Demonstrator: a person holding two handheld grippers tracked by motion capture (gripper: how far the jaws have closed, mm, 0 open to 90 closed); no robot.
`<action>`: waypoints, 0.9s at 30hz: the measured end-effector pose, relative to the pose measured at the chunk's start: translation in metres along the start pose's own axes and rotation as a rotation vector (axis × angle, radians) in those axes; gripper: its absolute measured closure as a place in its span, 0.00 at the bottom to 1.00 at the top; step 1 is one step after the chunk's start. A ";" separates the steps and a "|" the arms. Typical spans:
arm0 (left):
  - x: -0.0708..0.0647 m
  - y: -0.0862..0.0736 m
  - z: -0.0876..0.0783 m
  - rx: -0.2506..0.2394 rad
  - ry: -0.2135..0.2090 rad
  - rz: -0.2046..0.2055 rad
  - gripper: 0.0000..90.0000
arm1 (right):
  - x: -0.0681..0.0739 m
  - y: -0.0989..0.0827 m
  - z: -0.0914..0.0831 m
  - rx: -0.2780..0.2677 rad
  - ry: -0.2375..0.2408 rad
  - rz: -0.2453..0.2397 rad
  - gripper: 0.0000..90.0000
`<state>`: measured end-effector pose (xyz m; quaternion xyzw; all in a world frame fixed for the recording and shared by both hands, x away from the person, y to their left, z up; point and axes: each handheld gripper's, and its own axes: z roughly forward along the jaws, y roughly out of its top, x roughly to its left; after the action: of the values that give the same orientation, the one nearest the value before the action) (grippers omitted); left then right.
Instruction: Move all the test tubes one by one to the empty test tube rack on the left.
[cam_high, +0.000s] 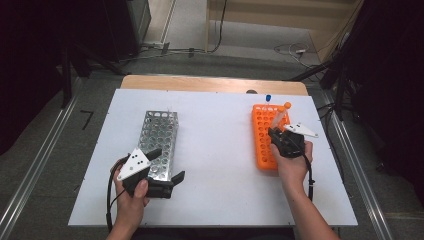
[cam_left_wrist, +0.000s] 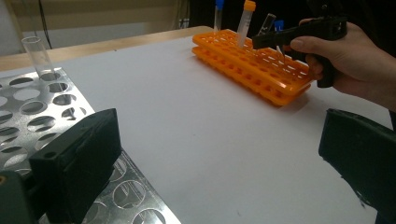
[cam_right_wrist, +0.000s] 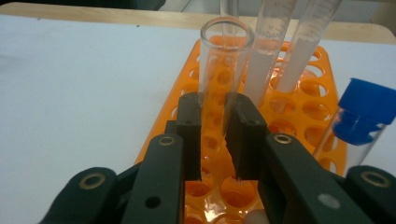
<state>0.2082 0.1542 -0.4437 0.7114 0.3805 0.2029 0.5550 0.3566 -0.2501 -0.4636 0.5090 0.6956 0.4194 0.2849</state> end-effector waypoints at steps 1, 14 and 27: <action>0.000 0.000 0.000 0.001 0.000 0.002 0.00 | 0.000 0.000 -0.002 -0.011 0.006 -0.007 0.82; -0.005 0.003 0.003 -0.006 -0.008 0.015 0.00 | 0.000 0.005 -0.034 -0.114 0.091 -0.064 0.82; -0.019 0.010 0.014 -0.013 -0.065 0.033 0.00 | 0.031 0.000 -0.067 -0.118 0.304 -0.151 0.82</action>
<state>0.2091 0.1296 -0.4354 0.7201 0.3490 0.1913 0.5684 0.2912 -0.2402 -0.4301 0.3686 0.7411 0.5089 0.2366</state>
